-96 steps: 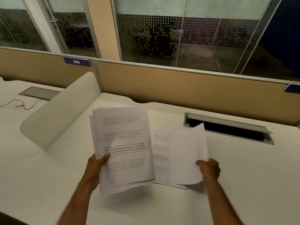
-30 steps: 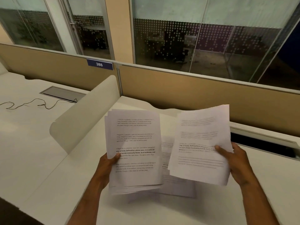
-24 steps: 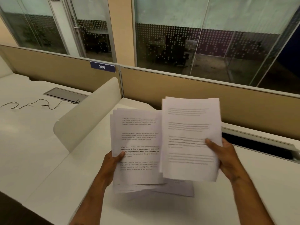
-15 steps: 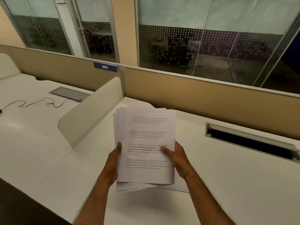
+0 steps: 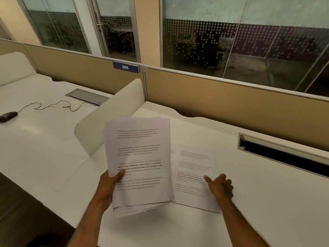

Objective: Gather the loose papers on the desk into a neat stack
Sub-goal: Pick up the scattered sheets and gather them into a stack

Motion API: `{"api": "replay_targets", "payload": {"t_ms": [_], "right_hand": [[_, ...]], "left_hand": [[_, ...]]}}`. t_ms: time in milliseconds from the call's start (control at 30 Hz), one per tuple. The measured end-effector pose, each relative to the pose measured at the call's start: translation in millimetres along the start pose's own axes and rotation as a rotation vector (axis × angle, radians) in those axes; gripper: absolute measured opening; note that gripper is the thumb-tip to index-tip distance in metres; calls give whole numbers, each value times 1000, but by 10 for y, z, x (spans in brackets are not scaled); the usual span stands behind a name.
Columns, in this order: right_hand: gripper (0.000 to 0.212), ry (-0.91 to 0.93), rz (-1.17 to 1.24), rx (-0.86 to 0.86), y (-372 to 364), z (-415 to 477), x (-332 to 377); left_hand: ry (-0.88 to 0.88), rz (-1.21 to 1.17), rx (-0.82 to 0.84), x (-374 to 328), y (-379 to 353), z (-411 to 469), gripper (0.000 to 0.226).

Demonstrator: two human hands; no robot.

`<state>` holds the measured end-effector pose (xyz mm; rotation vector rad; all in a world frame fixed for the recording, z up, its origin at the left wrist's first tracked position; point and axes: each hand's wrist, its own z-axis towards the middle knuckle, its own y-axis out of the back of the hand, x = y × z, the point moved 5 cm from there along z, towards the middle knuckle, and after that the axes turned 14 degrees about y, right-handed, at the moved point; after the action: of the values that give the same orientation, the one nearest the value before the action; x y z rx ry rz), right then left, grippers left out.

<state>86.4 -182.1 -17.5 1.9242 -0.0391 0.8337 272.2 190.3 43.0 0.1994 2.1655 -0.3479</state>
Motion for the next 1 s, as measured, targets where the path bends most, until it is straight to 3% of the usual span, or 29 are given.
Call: {"api": "replay_targets", "payload": {"t_ms": [100, 267, 400, 467, 567, 633, 800, 900, 1000], "right_hand": [[80, -16, -108, 25, -178, 0, -17], [75, -193, 166, 51, -312, 250, -156], [43, -48, 479, -9, -65, 321, 13], [28, 52, 651, 71, 31, 289, 252], [34, 152, 706, 162, -31, 261, 536], [38, 183, 634, 210, -202, 221, 667], [49, 223, 102, 146, -691, 92, 850], [61, 233, -163, 106, -867, -68, 928], [75, 172, -85, 135, -961, -55, 928]], "left_hand": [[5, -9, -42, -49, 232, 30, 27], [12, -20, -60, -56, 442, 72, 25], [-1, -30, -42, -110, 532, 76, 24], [-7, -37, -26, -129, 570, 77, 25], [-14, -37, -25, -136, 620, 92, 30], [-16, -50, -23, -138, 639, 97, 37], [-7, -73, -13, -114, 701, 107, 43], [-1, -53, -8, -116, 731, 81, 88], [-1, -65, -10, -81, 785, 70, 93]]}}
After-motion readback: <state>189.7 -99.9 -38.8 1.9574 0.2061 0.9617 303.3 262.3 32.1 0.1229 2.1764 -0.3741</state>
